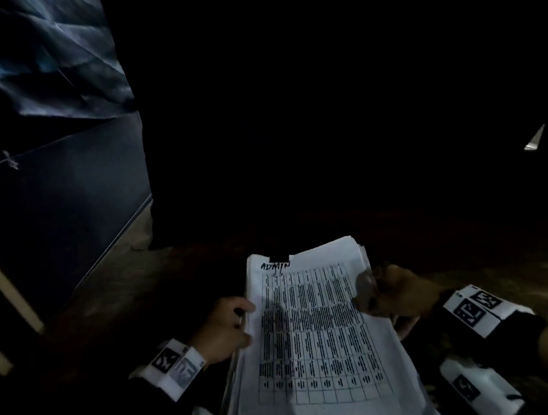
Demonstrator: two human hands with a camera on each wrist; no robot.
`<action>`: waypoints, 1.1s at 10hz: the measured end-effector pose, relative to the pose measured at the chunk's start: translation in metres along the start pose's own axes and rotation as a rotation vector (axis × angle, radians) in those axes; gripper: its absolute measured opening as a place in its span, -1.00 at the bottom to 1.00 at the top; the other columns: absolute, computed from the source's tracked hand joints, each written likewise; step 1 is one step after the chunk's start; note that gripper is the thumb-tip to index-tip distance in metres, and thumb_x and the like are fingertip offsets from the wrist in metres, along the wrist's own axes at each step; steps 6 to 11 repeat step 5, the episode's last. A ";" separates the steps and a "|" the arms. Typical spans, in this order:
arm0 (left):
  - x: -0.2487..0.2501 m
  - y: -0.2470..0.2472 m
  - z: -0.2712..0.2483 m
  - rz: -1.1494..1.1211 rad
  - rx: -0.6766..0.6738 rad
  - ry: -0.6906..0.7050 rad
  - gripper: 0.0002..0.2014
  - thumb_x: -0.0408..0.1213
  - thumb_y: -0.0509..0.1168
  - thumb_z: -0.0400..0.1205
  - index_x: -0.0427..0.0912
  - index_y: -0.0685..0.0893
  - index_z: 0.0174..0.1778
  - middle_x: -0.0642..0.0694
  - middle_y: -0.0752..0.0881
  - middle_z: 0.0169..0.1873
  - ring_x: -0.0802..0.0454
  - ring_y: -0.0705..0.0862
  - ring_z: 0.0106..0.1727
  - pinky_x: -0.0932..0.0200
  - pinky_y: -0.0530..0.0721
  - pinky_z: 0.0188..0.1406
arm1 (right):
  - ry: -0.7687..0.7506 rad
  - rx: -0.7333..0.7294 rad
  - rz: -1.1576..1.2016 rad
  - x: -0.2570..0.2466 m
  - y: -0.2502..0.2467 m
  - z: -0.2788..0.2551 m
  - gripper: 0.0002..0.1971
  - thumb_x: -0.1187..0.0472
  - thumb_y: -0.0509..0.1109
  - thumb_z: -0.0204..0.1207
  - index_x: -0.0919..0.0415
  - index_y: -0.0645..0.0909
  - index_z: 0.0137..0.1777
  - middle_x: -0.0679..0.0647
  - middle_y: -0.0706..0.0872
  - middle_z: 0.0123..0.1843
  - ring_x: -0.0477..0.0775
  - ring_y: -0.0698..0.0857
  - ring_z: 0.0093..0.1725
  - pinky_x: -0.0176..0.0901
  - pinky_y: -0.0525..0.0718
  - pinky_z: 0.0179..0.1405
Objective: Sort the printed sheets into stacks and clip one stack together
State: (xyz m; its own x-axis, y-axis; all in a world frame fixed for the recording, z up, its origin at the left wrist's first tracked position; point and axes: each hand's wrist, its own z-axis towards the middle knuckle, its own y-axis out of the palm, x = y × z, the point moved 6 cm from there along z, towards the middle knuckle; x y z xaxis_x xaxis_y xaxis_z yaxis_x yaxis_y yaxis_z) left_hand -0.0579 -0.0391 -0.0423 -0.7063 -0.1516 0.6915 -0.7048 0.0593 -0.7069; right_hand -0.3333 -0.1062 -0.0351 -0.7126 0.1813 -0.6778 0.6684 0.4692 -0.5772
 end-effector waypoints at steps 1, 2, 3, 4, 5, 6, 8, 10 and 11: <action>0.011 0.003 0.002 0.155 -0.023 0.048 -0.59 -0.56 0.41 0.47 -0.27 0.63 0.24 0.09 0.49 -0.15 0.18 0.47 -0.12 0.66 0.42 -0.40 | -0.024 -0.003 -0.093 -0.002 0.003 -0.003 -0.59 0.18 0.48 0.47 0.30 0.51 0.27 0.20 0.74 0.00 0.16 0.81 -0.21 -0.07 0.83 -0.28; 0.018 0.006 -0.001 0.258 -0.013 0.057 -0.60 -0.53 0.39 0.48 -0.24 0.65 0.25 -0.10 0.59 0.17 0.11 0.58 0.06 0.53 0.46 -0.15 | -0.057 0.073 -0.287 -0.011 0.003 -0.011 -0.68 0.16 0.44 0.51 0.23 0.53 0.20 0.16 0.67 0.20 0.16 0.74 0.11 -0.32 0.73 -0.28; 0.023 0.007 -0.010 0.287 -0.003 0.051 -0.59 -0.45 0.38 0.51 -0.18 0.62 0.29 -0.13 0.57 0.34 -0.01 0.57 0.32 0.41 0.44 0.00 | -0.034 0.062 -0.264 -0.007 0.002 -0.009 -0.55 0.15 0.53 0.41 0.26 0.49 0.24 0.07 0.66 0.02 0.05 0.77 -0.23 -0.32 0.66 -0.65; 0.030 0.005 -0.025 0.273 -0.005 0.049 -0.60 -0.29 0.41 0.52 -0.25 0.63 0.29 -0.13 0.63 0.28 0.07 0.57 0.08 0.57 0.40 -0.31 | -0.025 0.114 -0.336 -0.004 -0.003 -0.018 -0.52 0.00 0.52 0.40 0.17 0.52 0.25 -0.02 0.63 -0.02 -0.05 0.70 -0.22 -0.39 0.58 -0.69; 0.029 -0.002 -0.055 0.288 0.093 0.069 -0.74 -0.13 0.41 0.53 -0.18 0.65 0.06 -0.10 0.63 0.00 0.13 0.50 -0.13 0.58 0.29 -0.37 | -0.064 0.182 -0.426 0.004 -0.004 -0.044 -0.58 -0.05 0.42 0.49 0.15 0.56 0.26 -0.09 0.61 -0.10 -0.12 0.62 -0.15 -0.39 0.59 -0.41; 0.029 -0.002 -0.055 0.288 0.093 0.069 -0.74 -0.13 0.41 0.53 -0.18 0.65 0.06 -0.10 0.63 0.00 0.13 0.50 -0.13 0.58 0.29 -0.37 | -0.064 0.182 -0.426 0.004 -0.004 -0.044 -0.58 -0.05 0.42 0.49 0.15 0.56 0.26 -0.09 0.61 -0.10 -0.12 0.62 -0.15 -0.39 0.59 -0.41; 0.029 -0.002 -0.055 0.288 0.093 0.069 -0.74 -0.13 0.41 0.53 -0.18 0.65 0.06 -0.10 0.63 0.00 0.13 0.50 -0.13 0.58 0.29 -0.37 | -0.064 0.182 -0.426 0.004 -0.004 -0.044 -0.58 -0.05 0.42 0.49 0.15 0.56 0.26 -0.09 0.61 -0.10 -0.12 0.62 -0.15 -0.39 0.59 -0.41; 0.029 -0.002 -0.055 0.288 0.093 0.069 -0.74 -0.13 0.41 0.53 -0.18 0.65 0.06 -0.10 0.63 0.00 0.13 0.50 -0.13 0.58 0.29 -0.37 | -0.064 0.182 -0.426 0.004 -0.004 -0.044 -0.58 -0.05 0.42 0.49 0.15 0.56 0.26 -0.09 0.61 -0.10 -0.12 0.62 -0.15 -0.39 0.59 -0.41; 0.029 -0.002 -0.055 0.288 0.093 0.069 -0.74 -0.13 0.41 0.53 -0.18 0.65 0.06 -0.10 0.63 0.00 0.13 0.50 -0.13 0.58 0.29 -0.37 | -0.064 0.182 -0.426 0.004 -0.004 -0.044 -0.58 -0.05 0.42 0.49 0.15 0.56 0.26 -0.09 0.61 -0.10 -0.12 0.62 -0.15 -0.39 0.59 -0.41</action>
